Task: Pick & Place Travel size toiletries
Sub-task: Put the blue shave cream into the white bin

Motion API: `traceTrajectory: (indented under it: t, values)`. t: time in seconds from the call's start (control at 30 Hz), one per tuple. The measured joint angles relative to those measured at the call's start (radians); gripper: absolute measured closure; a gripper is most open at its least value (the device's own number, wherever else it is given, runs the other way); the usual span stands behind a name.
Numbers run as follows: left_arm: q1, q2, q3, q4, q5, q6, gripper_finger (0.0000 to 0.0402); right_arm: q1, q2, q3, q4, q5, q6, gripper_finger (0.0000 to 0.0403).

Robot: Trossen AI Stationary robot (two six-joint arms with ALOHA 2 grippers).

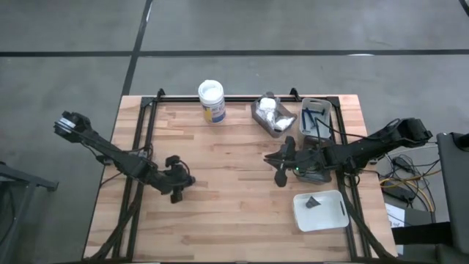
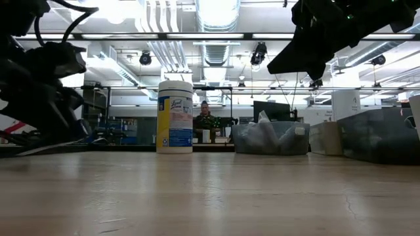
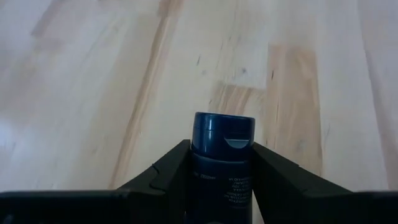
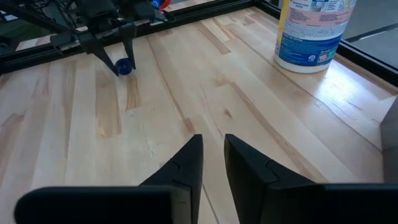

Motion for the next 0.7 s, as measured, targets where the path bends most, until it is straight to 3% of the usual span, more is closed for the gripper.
traceTrajectory:
  t: [0.7]
  values:
    - [0.0, -0.001, 0.001, 0.309, -0.105, 0.193, 0.0248, 0.0, 0.0, 0.0, 0.001, 0.0, 0.001, 0.0271]
